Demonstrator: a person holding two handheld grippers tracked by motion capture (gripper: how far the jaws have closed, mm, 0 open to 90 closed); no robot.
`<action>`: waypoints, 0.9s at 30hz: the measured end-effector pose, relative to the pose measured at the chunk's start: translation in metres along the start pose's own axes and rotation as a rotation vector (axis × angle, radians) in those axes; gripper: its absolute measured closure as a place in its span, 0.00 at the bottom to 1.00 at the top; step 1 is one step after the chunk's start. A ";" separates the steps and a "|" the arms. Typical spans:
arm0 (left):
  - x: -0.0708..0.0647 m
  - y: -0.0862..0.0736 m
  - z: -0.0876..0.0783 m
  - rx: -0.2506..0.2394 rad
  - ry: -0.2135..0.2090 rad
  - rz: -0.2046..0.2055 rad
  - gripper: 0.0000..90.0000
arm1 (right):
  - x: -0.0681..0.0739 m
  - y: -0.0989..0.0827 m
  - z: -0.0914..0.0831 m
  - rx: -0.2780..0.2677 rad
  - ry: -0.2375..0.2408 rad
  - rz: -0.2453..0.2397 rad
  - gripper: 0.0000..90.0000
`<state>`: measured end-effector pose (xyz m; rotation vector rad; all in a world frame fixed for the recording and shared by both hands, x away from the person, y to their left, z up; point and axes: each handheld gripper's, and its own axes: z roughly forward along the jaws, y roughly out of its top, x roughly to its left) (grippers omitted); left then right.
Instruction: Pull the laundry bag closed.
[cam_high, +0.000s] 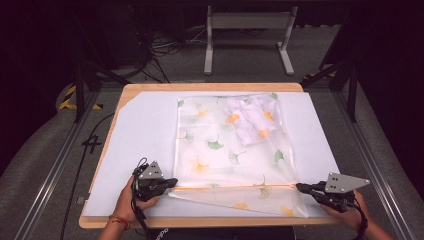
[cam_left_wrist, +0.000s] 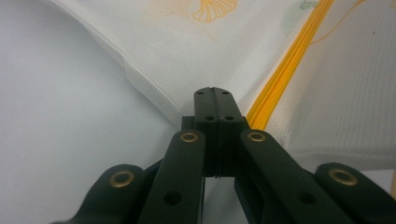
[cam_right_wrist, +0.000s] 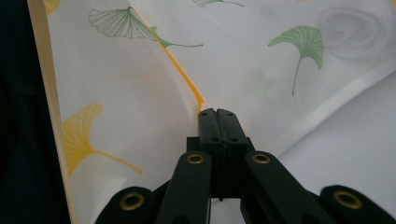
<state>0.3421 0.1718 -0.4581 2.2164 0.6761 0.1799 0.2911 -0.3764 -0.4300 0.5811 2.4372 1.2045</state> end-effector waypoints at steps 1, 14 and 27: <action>0.000 0.000 0.000 -0.001 0.000 0.001 1.00 | 0.000 0.000 0.000 0.000 0.000 0.000 1.00; 0.000 0.000 0.000 -0.003 0.001 0.001 1.00 | -0.004 -0.011 -0.008 -0.008 -0.032 0.046 1.00; -0.005 0.001 -0.013 -0.068 0.035 0.039 1.00 | -0.009 -0.010 -0.011 -0.012 -0.069 0.067 1.00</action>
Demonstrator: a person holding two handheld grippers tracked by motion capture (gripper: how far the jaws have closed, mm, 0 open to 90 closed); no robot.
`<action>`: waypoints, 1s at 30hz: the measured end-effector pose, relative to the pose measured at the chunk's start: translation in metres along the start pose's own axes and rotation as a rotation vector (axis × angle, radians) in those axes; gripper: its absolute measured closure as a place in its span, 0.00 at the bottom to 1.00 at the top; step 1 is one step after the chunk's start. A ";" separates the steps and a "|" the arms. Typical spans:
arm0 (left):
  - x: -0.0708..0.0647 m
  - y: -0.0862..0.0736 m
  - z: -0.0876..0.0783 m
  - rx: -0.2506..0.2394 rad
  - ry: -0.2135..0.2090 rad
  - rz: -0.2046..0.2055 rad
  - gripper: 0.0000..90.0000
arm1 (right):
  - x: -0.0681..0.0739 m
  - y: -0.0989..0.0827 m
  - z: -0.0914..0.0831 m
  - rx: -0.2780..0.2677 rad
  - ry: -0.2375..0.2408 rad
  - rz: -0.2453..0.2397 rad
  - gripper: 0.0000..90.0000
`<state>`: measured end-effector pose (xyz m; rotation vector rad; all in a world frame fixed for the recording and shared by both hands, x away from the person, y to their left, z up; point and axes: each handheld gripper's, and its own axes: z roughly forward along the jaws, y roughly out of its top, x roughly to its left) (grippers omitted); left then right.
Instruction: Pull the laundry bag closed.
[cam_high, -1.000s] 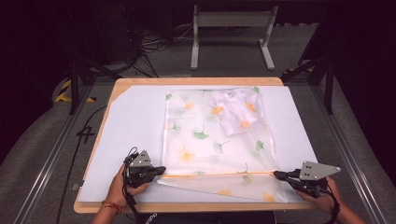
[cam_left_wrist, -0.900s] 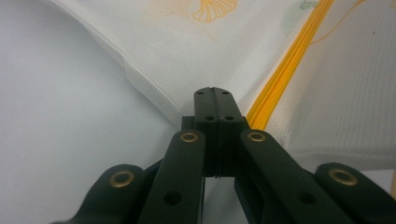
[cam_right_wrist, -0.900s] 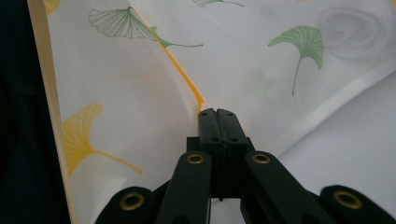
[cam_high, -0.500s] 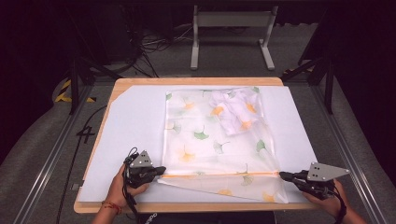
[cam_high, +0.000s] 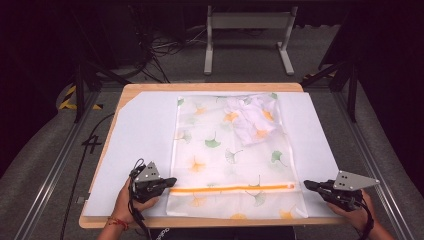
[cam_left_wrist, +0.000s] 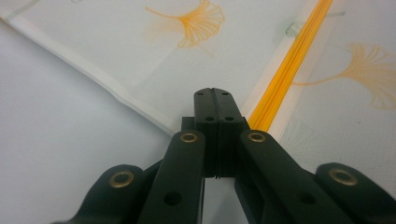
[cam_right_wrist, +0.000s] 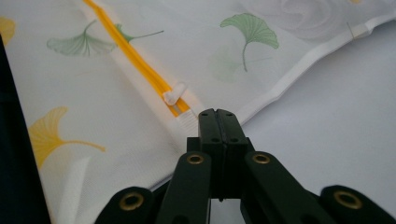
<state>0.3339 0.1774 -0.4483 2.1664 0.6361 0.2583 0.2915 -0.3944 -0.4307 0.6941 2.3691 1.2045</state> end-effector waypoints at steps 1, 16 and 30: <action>0.000 0.001 -0.003 -0.013 0.000 0.001 1.00 | 0.000 0.003 0.000 -0.003 -0.003 0.002 1.00; 0.009 0.003 -0.046 -0.073 0.162 0.065 0.86 | -0.015 0.031 -0.029 -0.050 -0.202 0.044 0.93; 0.028 -0.027 -0.059 -0.075 0.310 0.018 0.47 | -0.031 0.007 -0.022 -0.043 -0.329 0.171 0.47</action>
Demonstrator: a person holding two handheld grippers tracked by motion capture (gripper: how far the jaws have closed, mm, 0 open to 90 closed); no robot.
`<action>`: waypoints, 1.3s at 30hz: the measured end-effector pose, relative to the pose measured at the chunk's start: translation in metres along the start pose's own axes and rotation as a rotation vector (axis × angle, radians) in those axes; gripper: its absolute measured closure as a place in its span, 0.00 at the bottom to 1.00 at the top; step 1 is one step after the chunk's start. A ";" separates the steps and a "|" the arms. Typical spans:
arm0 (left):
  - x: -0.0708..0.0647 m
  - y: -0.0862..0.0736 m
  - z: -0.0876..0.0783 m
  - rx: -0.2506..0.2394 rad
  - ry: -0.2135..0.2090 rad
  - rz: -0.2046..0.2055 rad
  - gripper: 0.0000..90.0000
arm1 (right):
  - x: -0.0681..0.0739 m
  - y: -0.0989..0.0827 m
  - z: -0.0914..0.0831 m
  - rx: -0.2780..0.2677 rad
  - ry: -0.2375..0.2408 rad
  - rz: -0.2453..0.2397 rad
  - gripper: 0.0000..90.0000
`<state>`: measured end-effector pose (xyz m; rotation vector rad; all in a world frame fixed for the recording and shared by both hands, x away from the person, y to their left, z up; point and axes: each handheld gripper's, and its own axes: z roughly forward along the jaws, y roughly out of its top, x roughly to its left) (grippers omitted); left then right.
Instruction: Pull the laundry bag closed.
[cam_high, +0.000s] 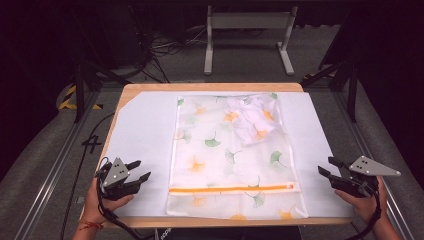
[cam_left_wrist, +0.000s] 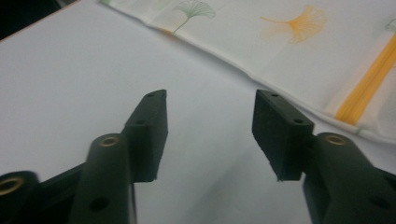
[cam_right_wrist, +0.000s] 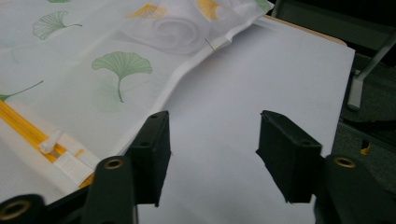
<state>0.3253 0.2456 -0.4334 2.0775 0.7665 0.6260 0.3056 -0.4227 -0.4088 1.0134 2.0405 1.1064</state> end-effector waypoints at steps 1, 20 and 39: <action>0.002 -0.003 -0.001 -0.003 0.003 -0.024 0.44 | 0.000 -0.001 0.001 0.000 -0.008 0.003 0.44; 0.011 -0.033 -0.021 -0.079 0.110 -0.242 0.11 | 0.003 -0.013 0.006 -0.031 -0.085 0.059 0.16; 0.004 -0.032 -0.021 -0.072 0.117 -0.211 0.11 | 0.012 -0.012 0.019 0.025 -0.078 0.010 0.13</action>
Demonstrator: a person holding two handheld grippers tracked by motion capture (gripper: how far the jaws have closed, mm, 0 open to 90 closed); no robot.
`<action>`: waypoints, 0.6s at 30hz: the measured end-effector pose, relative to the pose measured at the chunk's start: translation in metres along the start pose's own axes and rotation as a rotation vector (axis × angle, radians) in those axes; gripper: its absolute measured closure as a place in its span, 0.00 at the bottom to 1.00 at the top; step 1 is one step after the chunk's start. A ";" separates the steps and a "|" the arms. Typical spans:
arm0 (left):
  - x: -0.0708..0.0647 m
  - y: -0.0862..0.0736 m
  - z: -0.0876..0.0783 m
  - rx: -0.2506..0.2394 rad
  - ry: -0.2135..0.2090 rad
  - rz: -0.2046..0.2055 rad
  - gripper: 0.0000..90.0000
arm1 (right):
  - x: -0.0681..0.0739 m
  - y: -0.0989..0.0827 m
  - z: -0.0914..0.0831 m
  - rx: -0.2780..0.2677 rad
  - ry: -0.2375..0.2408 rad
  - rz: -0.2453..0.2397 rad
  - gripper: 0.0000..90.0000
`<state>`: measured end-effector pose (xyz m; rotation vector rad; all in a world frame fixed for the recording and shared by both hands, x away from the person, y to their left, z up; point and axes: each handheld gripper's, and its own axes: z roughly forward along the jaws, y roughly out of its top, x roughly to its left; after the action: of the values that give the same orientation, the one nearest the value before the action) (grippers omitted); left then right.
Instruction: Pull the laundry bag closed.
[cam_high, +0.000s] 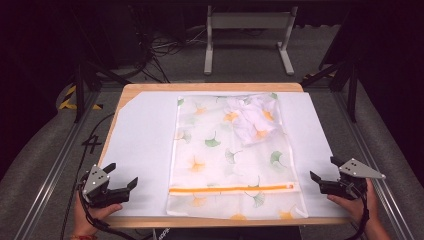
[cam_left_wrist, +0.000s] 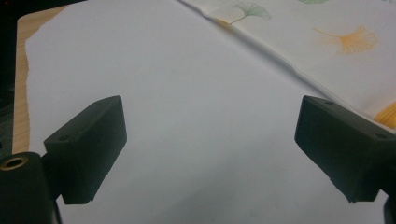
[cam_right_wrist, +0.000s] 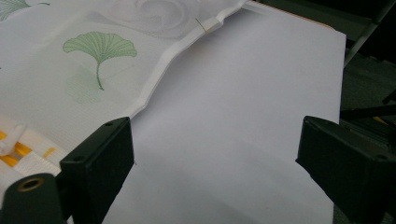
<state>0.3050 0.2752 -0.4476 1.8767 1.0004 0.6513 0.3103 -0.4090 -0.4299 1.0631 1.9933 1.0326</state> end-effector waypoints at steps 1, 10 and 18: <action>0.000 0.000 0.000 0.001 0.000 -0.001 0.11 | 0.000 0.000 0.000 0.001 -0.003 0.000 0.13; -0.003 0.001 0.003 0.016 -0.008 0.015 0.11 | 0.002 -0.001 0.002 0.006 0.002 -0.004 0.13; -0.004 0.001 0.005 0.031 -0.017 0.024 0.12 | 0.007 -0.001 0.004 0.025 0.007 -0.022 0.13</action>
<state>0.3067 0.2690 -0.4493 1.9207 0.9829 0.6361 0.3102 -0.4018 -0.4338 1.0497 2.0236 1.0040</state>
